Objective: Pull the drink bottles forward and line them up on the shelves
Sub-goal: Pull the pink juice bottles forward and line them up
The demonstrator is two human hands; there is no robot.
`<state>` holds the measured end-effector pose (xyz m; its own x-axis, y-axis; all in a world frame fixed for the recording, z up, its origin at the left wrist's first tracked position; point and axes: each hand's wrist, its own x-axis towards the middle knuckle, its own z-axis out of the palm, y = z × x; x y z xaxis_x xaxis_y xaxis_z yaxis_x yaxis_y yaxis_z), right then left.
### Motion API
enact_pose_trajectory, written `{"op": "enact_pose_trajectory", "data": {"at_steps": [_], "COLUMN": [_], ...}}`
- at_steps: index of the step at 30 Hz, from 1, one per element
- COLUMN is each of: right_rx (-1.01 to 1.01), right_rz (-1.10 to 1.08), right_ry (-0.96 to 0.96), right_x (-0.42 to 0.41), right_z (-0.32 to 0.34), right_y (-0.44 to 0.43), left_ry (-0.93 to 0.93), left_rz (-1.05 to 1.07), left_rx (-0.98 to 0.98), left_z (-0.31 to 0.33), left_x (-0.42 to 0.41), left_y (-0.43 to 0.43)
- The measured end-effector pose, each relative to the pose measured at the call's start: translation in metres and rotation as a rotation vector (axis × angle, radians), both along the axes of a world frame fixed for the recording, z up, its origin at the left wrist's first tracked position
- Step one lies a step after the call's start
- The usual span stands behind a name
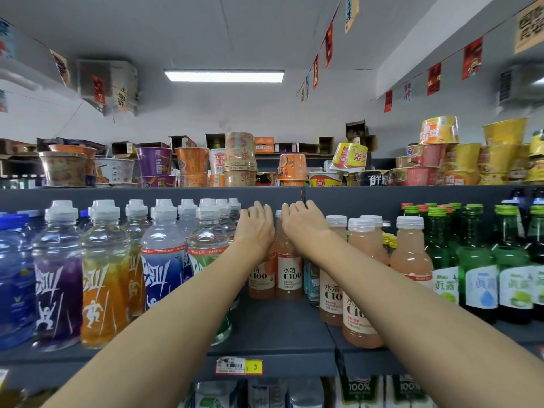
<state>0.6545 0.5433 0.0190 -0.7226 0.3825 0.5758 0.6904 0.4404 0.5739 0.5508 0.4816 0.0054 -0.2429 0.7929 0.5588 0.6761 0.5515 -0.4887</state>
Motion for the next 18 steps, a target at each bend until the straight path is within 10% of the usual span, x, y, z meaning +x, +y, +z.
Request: {"op": "enact_pose_trajectory", "data": {"at_steps": [11,18], "right_rx": [0.108,-0.047], "right_rz": [0.217,0.373], "right_ry": [0.177,0.440], "right_x": [0.092,0.139], "right_z": [0.007,-0.014], "right_y": [-0.023,-0.013], "left_ry": [-0.436,-0.449], "left_rz": [-0.818,-0.929], "left_rx": [0.499,0.523], "left_z": [-0.014,-0.030], "left_x": [0.058,0.093], "left_y": [-0.013,-0.012]}}
